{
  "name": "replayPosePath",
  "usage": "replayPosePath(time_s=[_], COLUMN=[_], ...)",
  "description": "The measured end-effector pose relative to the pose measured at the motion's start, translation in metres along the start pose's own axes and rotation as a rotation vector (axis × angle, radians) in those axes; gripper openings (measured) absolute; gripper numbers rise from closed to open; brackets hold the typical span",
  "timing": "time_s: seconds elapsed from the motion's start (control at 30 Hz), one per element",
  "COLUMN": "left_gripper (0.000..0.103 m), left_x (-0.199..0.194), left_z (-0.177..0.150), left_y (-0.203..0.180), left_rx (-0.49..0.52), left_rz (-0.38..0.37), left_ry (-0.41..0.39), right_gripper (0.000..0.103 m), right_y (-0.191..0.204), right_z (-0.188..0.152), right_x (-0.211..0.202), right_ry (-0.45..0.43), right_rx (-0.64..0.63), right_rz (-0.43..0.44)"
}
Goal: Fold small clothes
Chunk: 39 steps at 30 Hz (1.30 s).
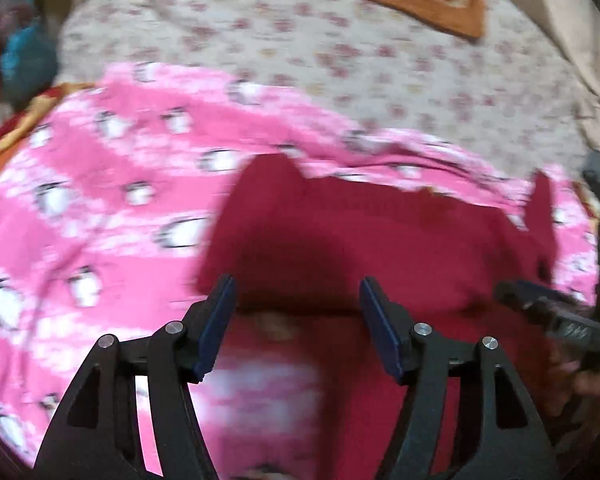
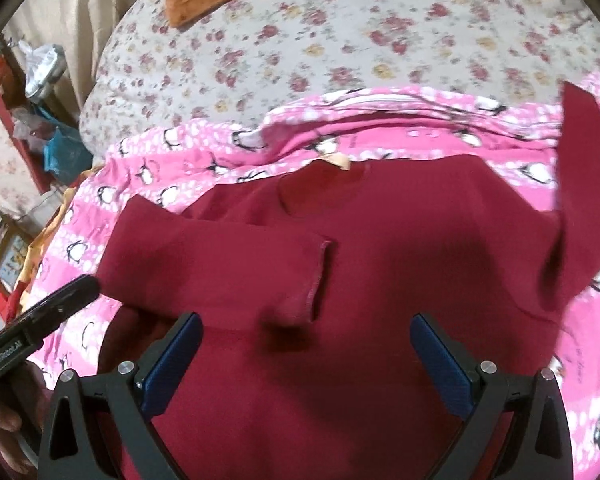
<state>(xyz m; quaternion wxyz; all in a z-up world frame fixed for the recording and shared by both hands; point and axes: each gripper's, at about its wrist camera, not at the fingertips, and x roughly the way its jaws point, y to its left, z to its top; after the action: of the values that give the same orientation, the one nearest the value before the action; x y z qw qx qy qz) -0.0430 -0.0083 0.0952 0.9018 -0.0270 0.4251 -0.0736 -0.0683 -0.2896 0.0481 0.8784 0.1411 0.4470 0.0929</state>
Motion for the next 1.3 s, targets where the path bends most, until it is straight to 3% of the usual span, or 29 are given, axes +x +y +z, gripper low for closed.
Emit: replayPosePath(time_s=[0.13,0.2,0.27,0.4,0.47,0.63,0.8,0.97,1.07,1.17,1.23,1.27,1.3], left_gripper=[0.064,0.064,0.064,0.064,0.064,0.064,0.064,0.064,0.064,0.064,0.064,0.064,0.064], left_x=[0.009,0.014,0.016,0.025,0.032,0.037,0.043,0.043,0.036,0.027,0.028,0.03,0.033], left_z=[-0.006,-0.008,-0.014,-0.022,-0.022,-0.026,-0.029,-0.029,-0.027,-0.024,-0.022,-0.022,-0.021], left_y=[0.04,0.055,0.066,0.069,0.064,0.063,0.052,0.041,0.036,0.028,0.02,0.016,0.013], left_rx=[-0.106,-0.182,-0.236,-0.267,-0.263,-0.256,-0.218,-0.162,-0.145,-0.105,-0.071,-0.057,-0.049], left_rz=[0.047,0.043,0.034,0.039,0.046,0.047,0.037,0.039,0.008,-0.017,-0.031,-0.043,-0.049], left_ry=[0.035,0.044,0.042,0.054,0.055,0.038,0.045,0.032,0.001,-0.038,-0.034,-0.025,-0.016], right_gripper=[0.078,0.06,0.05,0.009,0.006,0.005,0.005,0.005,0.005,0.006,0.01,0.024,0.05], right_y=[0.003,0.008,0.01,0.015,0.015,0.009,-0.027,-0.055,-0.072,-0.076,-0.069,-0.061,-0.052], right_z=[0.008,0.012,0.016,0.021,0.023,0.035,0.059,0.061,0.058,0.059,0.059,0.059,0.058], right_x=[0.024,0.043,0.057,0.061,0.053,0.006,-0.033,-0.007,0.01,0.007,-0.002,-0.006,-0.008], right_ry=[0.041,0.072,0.083,0.039,0.022,-0.1,-0.198,-0.119,-0.04,-0.019,-0.034,-0.044,-0.048], right_rx=[-0.009,-0.052,-0.096,-0.158,-0.174,-0.214,-0.14,-0.133,-0.093,-0.068,-0.057,-0.062,-0.07], right_rz=[-0.013,-0.033,-0.058,-0.125,-0.124,-0.177,-0.319,-0.505,-0.52,-0.531,-0.493,-0.452,-0.414])
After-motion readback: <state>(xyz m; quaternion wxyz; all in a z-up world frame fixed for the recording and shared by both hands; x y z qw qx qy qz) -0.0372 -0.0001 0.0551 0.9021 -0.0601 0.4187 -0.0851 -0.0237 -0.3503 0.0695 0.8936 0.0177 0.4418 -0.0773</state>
